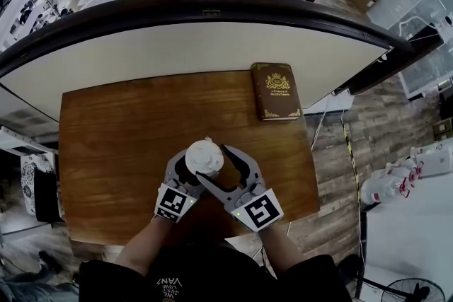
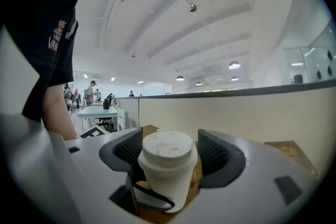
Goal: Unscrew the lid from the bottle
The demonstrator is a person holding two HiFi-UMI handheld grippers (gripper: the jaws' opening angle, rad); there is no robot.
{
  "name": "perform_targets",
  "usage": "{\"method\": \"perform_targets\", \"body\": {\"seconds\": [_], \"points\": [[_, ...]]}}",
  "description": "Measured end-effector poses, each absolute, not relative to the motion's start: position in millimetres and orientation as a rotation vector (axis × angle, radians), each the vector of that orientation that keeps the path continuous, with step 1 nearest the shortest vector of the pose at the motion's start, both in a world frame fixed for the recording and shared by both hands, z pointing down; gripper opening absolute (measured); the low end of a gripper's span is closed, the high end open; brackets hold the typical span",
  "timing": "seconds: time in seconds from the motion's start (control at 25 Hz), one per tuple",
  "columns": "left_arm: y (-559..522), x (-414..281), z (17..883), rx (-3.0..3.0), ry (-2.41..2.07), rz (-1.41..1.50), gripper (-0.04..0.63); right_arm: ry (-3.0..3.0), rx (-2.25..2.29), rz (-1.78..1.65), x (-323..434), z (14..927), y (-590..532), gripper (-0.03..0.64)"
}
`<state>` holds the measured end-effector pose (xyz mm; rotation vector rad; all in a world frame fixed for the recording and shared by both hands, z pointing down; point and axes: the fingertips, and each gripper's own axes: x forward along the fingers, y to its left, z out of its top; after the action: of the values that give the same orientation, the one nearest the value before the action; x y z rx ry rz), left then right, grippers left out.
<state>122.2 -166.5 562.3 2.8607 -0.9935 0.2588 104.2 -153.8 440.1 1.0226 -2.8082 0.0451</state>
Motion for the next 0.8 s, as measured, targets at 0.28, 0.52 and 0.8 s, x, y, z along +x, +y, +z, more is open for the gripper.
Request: {"method": "perform_targets", "body": {"seconds": [0.28,0.52,0.8], "points": [[-164.6,122.7,567.2,2.81,-1.061,0.296,0.37,-2.788,1.015,0.072,95.6,446.5,-155.4,0.297],[-163.6,121.6,569.3,2.825,-1.007,0.302,0.37,-2.796,0.86,0.062,93.1,455.4,-156.5,0.301],[-163.1,121.0,569.1,2.907,-0.806,0.307,0.371,-2.915,0.394,0.027,89.4,451.5,-155.6,0.302]]}}
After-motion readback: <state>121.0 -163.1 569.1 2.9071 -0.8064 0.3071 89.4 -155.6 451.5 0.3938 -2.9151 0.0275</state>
